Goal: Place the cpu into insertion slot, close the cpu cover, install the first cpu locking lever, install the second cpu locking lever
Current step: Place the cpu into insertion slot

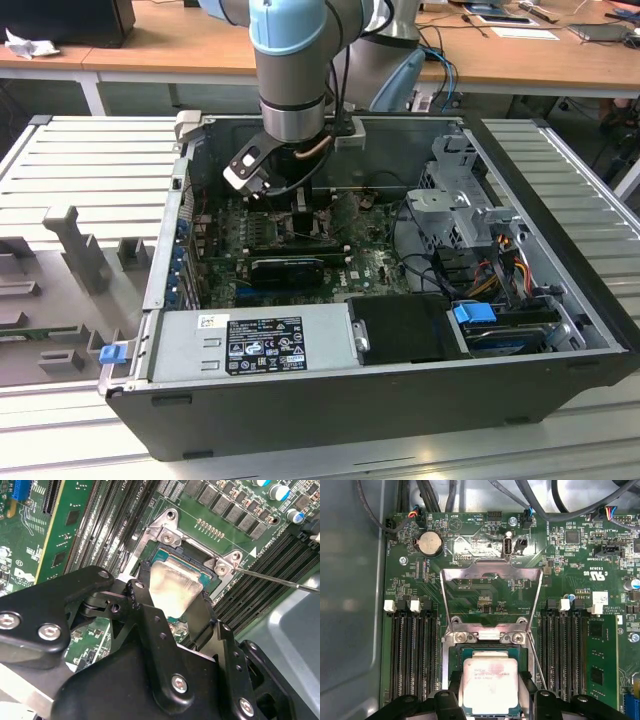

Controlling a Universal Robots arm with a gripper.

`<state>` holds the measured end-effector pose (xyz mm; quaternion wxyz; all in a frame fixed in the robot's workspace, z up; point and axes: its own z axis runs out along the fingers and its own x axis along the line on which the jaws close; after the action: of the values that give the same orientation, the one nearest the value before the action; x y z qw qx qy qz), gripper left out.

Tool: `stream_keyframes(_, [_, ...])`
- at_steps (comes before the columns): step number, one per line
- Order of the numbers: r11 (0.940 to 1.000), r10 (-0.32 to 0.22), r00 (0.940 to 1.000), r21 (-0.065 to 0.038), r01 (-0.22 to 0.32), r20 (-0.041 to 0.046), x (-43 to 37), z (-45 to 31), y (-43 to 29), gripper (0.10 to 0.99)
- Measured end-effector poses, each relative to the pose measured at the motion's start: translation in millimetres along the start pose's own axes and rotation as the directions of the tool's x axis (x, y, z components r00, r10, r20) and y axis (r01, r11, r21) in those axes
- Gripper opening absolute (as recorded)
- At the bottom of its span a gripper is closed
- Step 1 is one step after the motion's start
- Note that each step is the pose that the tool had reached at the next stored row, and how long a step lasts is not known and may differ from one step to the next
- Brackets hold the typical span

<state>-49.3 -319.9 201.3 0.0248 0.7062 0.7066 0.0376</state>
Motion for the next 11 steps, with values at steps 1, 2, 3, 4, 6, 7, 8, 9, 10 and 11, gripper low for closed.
stream_keyframes(1, [1.0000, 0.000, 1.0000, 0.000, 0.000, 0.0002, 0.0, 0.0, 0.0, 0.525])
stream_keyframes(2, [1.0000, 0.000, 1.0000, 0.000, 0.000, 0.0003, 0.0, 0.0, 0.0, 0.525])
stream_keyframes(3, [1.0000, 0.000, 1.0000, 0.000, 0.000, 0.0004, 0.0, 0.0, 0.0, 0.525])
stream_keyframes(4, [1.0000, 0.000, 1.0000, 0.000, 0.000, 0.0007, 0.0, 0.1, 0.0, 0.537])
stream_keyframes(6, [1.0000, 0.000, 1.0000, 0.000, 0.000, 0.0009, 0.0, 0.0, 0.0, 0.600])
stream_keyframes(7, [1.0000, 0.000, 1.0000, 0.000, 0.000, 0.0011, 0.0, 0.0, 0.0, 0.600])
stream_keyframes(8, [1.0000, 0.000, 1.0000, 0.000, 0.000, 0.0010, 0.1, -0.1, 0.1, 0.600])
stream_keyframes(9, [1.0000, 0.000, 1.0000, 0.000, 0.000, 0.0013, 0.0, -0.8, 0.1, 0.600])
stream_keyframes(10, [1.0000, 0.000, 1.0000, 0.000, 0.000, 0.0012, 0.0, -2.4, 0.2, 0.600])
stream_keyframes(11, [1.0000, 0.000, 1.0000, 0.000, 0.000, 0.0012, 0.1, -4.0, 0.4, 0.600])
